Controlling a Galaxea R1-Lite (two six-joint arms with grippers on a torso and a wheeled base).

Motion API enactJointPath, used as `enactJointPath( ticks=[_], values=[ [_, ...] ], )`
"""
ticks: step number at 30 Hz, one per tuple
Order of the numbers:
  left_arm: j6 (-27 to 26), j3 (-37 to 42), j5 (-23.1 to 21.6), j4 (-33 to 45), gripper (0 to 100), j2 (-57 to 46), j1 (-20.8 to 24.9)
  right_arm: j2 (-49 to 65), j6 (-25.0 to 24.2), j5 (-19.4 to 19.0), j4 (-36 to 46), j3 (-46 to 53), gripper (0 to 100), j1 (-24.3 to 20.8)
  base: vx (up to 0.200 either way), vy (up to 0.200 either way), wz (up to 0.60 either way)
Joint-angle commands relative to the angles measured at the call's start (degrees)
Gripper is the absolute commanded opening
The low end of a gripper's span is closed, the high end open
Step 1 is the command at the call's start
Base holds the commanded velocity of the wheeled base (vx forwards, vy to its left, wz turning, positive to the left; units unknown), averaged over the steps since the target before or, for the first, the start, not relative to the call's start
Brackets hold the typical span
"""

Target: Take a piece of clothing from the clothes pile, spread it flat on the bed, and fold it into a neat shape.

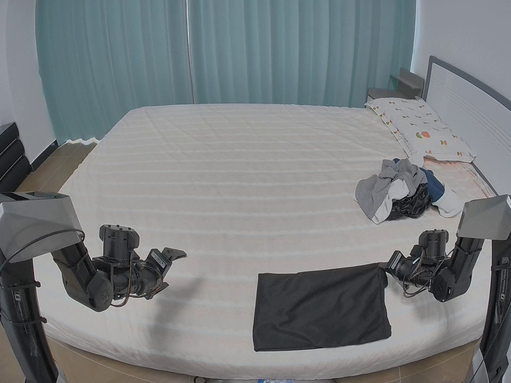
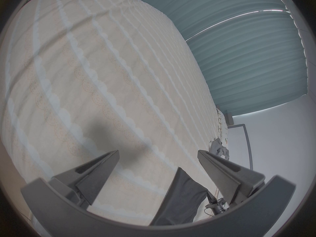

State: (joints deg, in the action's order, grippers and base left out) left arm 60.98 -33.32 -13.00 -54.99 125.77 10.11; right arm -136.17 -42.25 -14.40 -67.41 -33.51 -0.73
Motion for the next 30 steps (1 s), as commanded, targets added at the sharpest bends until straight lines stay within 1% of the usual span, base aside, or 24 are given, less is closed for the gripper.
enactJointPath(
  ticks=[1, 3, 4, 7, 18, 19, 29, 30],
  values=[
    [0.0, 0.0, 0.0, 0.0, 100, 0.1, 0.0, 0.1, 0.1, 0.1, 0.9, -0.1, 0, 0.0, 0.0, 0.0, 0.0],
    [0.0, 0.0, 0.0, 0.0, 100, 0.1, 0.0, 0.2, 0.2, 0.1, 1.8, -0.2, 0, 0.0, 0.0, 0.0, 0.0],
    [0.0, 0.0, 0.0, 0.0, 100, 0.1, 0.0, 0.3, 0.5, 0.9, 3.5, -0.5, 0, 0.2, 0.0, 0.0, 0.0],
    [0.0, 0.0, 0.0, 0.0, 100, 0.1, 0.0, 0.1, 0.7, 2.4, 4.2, -0.9, 0, 0.2, 0.0, 0.0, 0.0],
    [0.0, 0.0, 0.1, 0.0, 100, 0.1, 0.0, -0.1, 1.5, 2.6, 4.8, -0.9, 0, 0.1, 0.0, 0.0, 0.0],
    [0.0, 0.0, 0.1, 0.0, 100, 0.1, 0.0, -0.1, 1.5, 2.6, 4.8, -0.9, 100, 0.1, 0.0, 0.0, 0.0],
    [0.0, 0.0, 0.1, 0.0, 100, 0.1, 0.0, 0.6, 1.6, 2.3, 2.2, 0.6, 100, 0.2, 0.0, 0.0, 0.0],
    [0.0, -0.1, 0.1, 0.0, 100, 0.1, 0.0, 1.1, 1.6, 2.2, 2.1, 1.1, 100, 0.2, -0.2, 0.0, 0.0]
  ],
)
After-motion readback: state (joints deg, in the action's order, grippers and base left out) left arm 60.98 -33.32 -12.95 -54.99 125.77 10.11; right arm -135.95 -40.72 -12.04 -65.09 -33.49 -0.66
